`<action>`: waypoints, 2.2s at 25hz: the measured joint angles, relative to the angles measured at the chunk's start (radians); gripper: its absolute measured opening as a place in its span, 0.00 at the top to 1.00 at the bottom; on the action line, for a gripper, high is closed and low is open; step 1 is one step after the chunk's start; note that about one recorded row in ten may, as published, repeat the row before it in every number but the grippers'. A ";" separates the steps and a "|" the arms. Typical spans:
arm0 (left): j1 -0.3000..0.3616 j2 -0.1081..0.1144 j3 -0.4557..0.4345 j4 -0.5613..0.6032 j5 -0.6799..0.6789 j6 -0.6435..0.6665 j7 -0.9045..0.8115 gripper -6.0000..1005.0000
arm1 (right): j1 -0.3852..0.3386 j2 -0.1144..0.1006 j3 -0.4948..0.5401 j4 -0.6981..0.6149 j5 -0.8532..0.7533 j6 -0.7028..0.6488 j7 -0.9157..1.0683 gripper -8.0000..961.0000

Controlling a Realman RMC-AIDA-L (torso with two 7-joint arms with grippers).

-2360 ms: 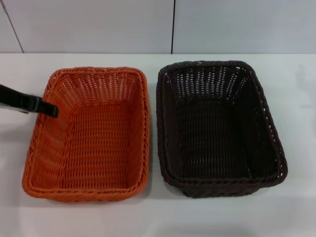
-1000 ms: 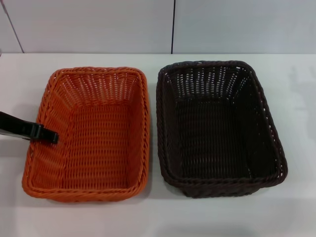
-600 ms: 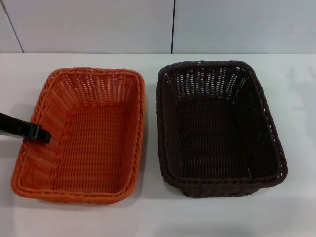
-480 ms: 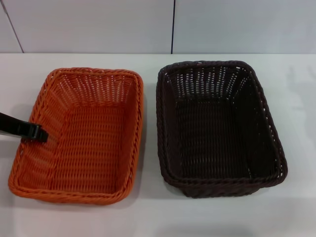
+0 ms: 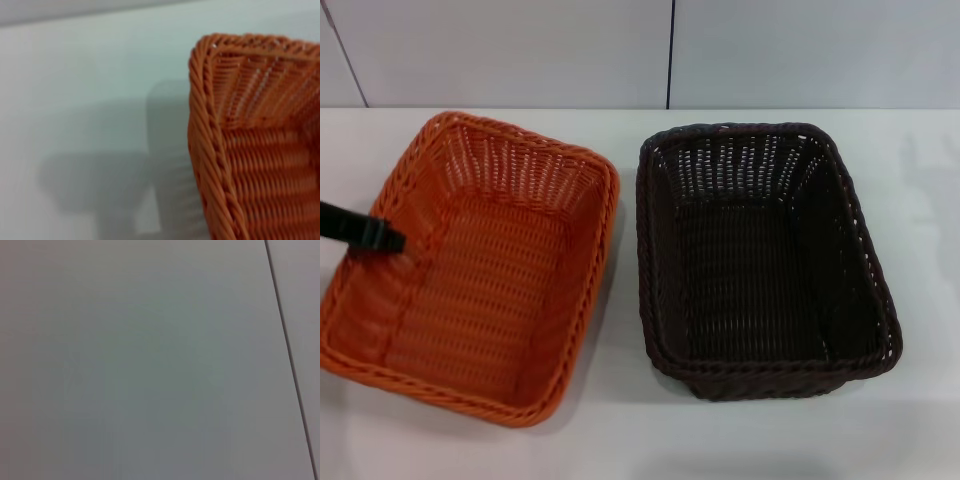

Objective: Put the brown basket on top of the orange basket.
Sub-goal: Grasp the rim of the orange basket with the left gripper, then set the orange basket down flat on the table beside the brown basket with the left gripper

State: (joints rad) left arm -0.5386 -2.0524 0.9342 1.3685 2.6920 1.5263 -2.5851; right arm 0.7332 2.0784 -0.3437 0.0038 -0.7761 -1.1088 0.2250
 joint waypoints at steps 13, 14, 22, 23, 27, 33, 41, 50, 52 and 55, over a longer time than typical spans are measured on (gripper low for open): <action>-0.027 0.069 -0.163 0.028 -0.242 0.113 0.113 0.83 | -0.007 0.000 0.000 -0.004 0.000 -0.003 0.000 0.42; -0.027 0.069 -0.163 0.028 -0.242 0.113 0.113 0.83 | -0.008 0.000 0.000 -0.005 0.000 -0.005 -0.002 0.42; -0.065 0.145 -0.163 0.015 -0.285 0.175 0.118 0.83 | -0.009 0.000 0.000 -0.008 0.000 -0.007 -0.007 0.41; -0.065 0.145 -0.163 0.015 -0.285 0.175 0.118 0.83 | -0.010 0.000 0.000 -0.008 0.000 -0.007 -0.007 0.41; -0.081 0.153 -0.153 0.014 -0.241 0.203 0.145 0.83 | -0.018 -0.002 0.000 -0.008 0.000 -0.007 -0.007 0.41; -0.103 0.152 -0.142 -0.006 -0.160 0.217 0.157 0.84 | -0.029 -0.002 -0.008 -0.008 0.000 -0.007 -0.008 0.41; -0.164 0.087 -0.032 -0.088 -0.103 0.218 0.170 0.84 | -0.048 -0.002 -0.008 -0.008 0.000 -0.008 -0.005 0.41; -0.247 -0.004 0.069 -0.166 -0.112 0.184 0.235 0.84 | -0.061 -0.002 -0.007 -0.007 0.000 -0.010 -0.001 0.41; -0.248 -0.005 0.075 -0.169 -0.116 0.181 0.236 0.84 | -0.061 -0.002 -0.007 -0.005 0.000 -0.010 -0.001 0.41; -0.281 -0.007 0.127 -0.209 -0.179 0.143 0.246 0.84 | -0.061 -0.002 -0.008 -0.003 0.000 -0.010 -0.001 0.40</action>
State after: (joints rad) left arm -0.8192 -2.0597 1.0608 1.1592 2.5130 1.6689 -2.3387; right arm 0.6718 2.0769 -0.3513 0.0005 -0.7761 -1.1184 0.2241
